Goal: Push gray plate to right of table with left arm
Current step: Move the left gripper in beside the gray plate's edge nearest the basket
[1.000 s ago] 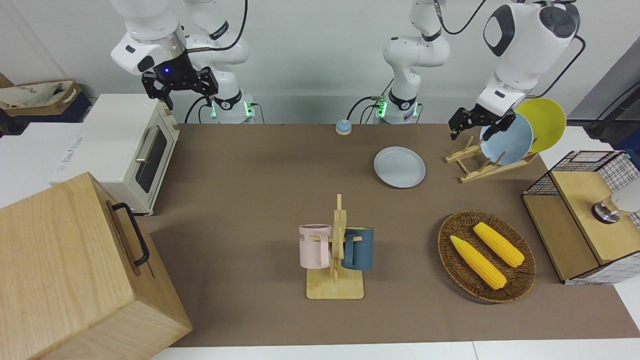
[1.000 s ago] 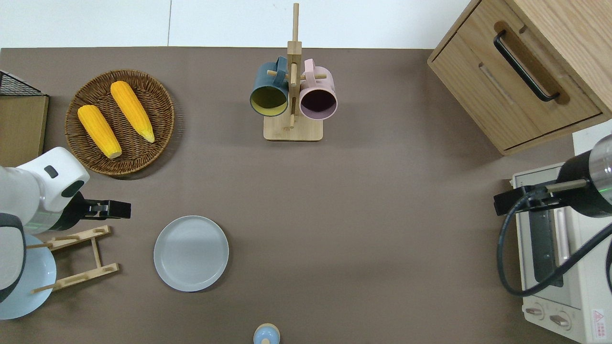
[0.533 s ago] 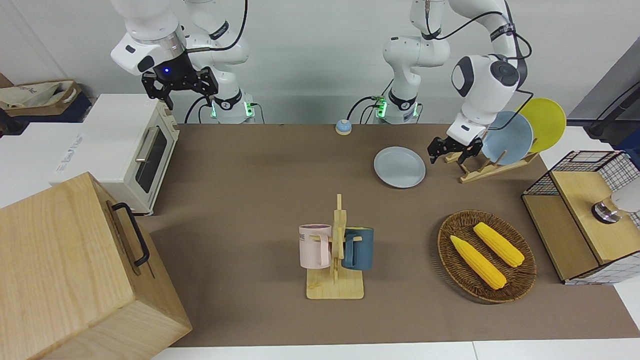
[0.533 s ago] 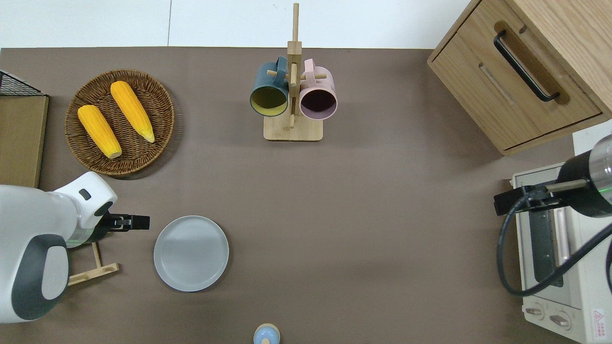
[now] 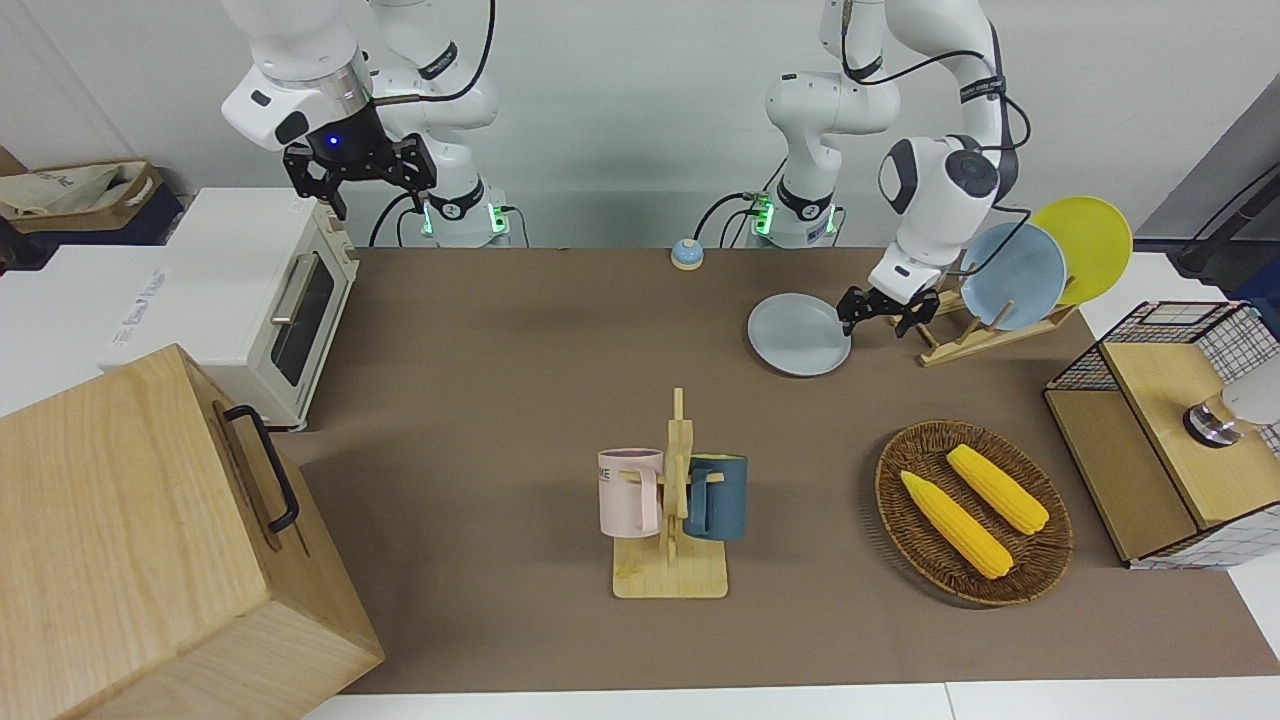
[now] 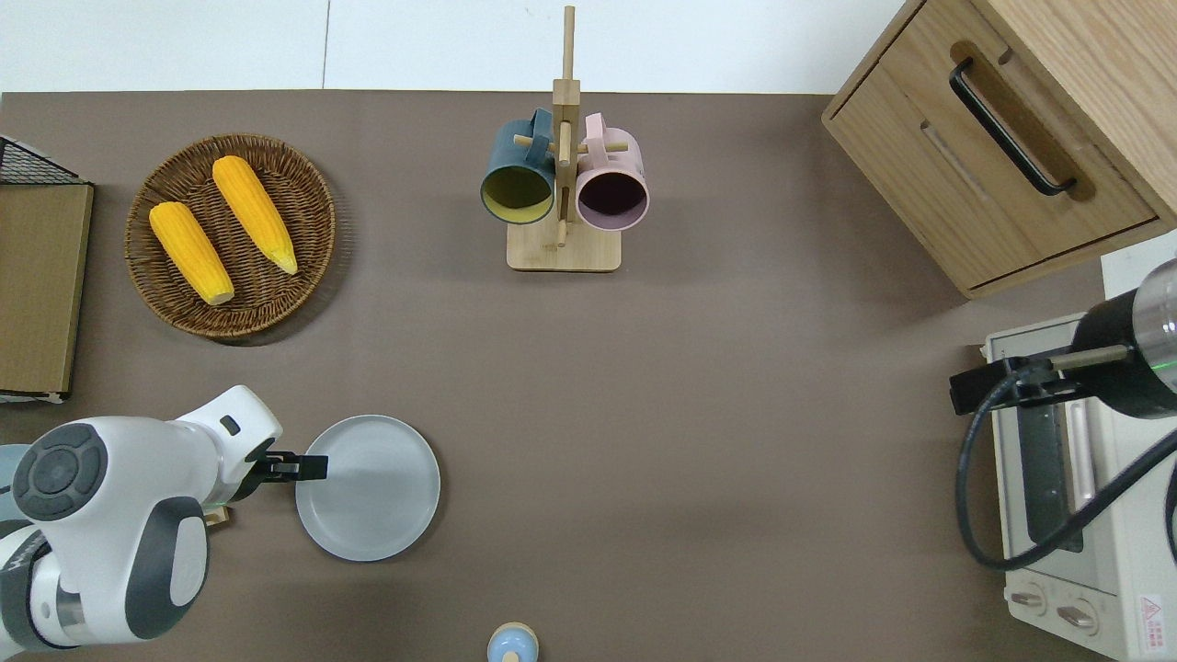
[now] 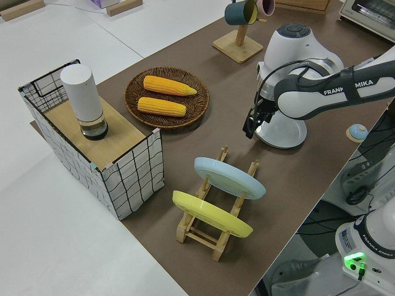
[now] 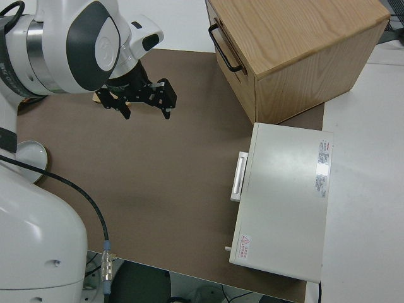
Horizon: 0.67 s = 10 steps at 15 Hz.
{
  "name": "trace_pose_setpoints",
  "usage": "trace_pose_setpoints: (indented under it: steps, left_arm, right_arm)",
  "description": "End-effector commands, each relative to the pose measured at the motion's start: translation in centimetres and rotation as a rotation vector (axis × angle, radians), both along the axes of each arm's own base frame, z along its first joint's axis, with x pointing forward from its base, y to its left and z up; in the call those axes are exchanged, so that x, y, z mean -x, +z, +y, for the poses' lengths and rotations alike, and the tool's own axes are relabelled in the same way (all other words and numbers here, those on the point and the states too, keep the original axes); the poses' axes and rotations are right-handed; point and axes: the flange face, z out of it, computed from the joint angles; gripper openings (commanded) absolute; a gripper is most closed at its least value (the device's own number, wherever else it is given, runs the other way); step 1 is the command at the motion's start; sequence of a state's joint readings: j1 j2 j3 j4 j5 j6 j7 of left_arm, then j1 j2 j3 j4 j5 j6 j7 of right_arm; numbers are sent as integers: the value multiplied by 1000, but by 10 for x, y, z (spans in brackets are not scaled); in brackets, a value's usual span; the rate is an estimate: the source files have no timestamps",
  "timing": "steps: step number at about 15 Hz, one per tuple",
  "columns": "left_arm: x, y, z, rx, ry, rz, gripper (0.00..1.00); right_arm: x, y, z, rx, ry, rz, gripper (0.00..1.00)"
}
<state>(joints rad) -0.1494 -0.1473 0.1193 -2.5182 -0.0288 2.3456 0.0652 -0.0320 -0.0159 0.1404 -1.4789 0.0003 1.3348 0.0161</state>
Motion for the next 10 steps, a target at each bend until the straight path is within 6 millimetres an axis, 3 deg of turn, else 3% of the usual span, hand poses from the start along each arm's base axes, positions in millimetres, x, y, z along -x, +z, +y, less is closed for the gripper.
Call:
trace_pose_setpoints:
  steps: [1,10]
  left_arm:
    - [4,-17,-7,5,-21,10,998]
    - [5,-30,-7,2,-17,40,995]
  right_arm:
    - [3,4,-2,-1,-17,4,983]
    - [3,4,-1,-1,-15,4,983]
